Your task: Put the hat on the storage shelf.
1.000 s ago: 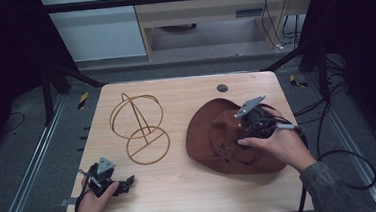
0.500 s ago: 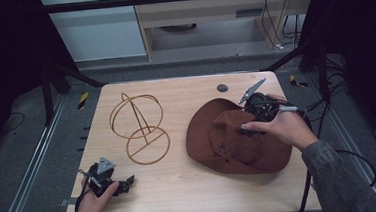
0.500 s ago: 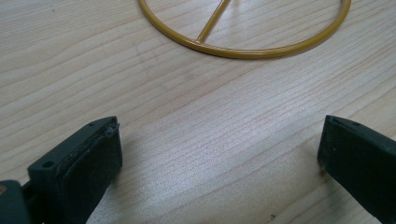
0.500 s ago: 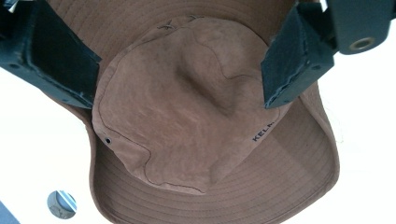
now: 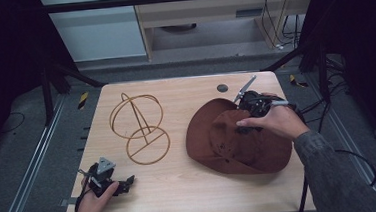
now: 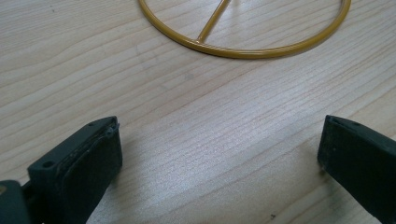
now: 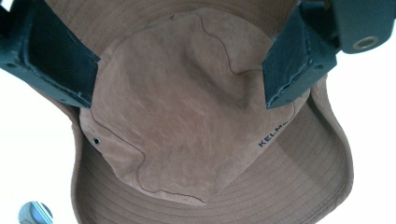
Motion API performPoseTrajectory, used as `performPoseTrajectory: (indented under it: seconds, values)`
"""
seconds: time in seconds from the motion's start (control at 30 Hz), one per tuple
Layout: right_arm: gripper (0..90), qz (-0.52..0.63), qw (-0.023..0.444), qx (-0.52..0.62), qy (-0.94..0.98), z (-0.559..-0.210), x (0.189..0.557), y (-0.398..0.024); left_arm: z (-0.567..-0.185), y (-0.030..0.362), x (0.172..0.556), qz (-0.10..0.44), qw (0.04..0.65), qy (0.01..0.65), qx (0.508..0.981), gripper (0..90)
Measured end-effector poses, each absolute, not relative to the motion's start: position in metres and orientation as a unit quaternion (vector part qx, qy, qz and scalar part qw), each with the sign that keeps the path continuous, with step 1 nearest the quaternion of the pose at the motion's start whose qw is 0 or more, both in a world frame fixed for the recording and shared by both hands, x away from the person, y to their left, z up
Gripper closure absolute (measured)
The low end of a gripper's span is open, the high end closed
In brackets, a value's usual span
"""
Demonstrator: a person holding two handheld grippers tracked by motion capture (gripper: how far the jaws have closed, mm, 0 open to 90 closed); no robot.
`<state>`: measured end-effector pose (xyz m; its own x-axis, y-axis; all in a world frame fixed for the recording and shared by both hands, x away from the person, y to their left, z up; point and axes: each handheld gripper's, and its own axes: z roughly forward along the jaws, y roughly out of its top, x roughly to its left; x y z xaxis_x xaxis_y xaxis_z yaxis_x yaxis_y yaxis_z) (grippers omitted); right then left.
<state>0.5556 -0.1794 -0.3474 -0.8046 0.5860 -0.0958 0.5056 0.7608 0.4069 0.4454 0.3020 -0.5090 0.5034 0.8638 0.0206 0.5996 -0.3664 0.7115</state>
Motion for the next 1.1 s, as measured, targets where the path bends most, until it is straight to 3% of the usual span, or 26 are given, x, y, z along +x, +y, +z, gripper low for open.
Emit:
performPoseTrajectory:
  seconds: [0.77, 1.1]
  values:
    - [15.4, 0.147, 0.080, 0.279, 0.946, -0.376, 0.571, -0.156, -0.509, 0.302, 0.445, 0.200, 0.329, 0.456, 0.802, 0.0]
    - [24.0, 0.130, 0.076, 0.283, 0.947, -0.385, 0.577, -0.154, -0.509, 0.302, 0.445, 0.199, 0.328, 0.456, 0.803, 0.0]
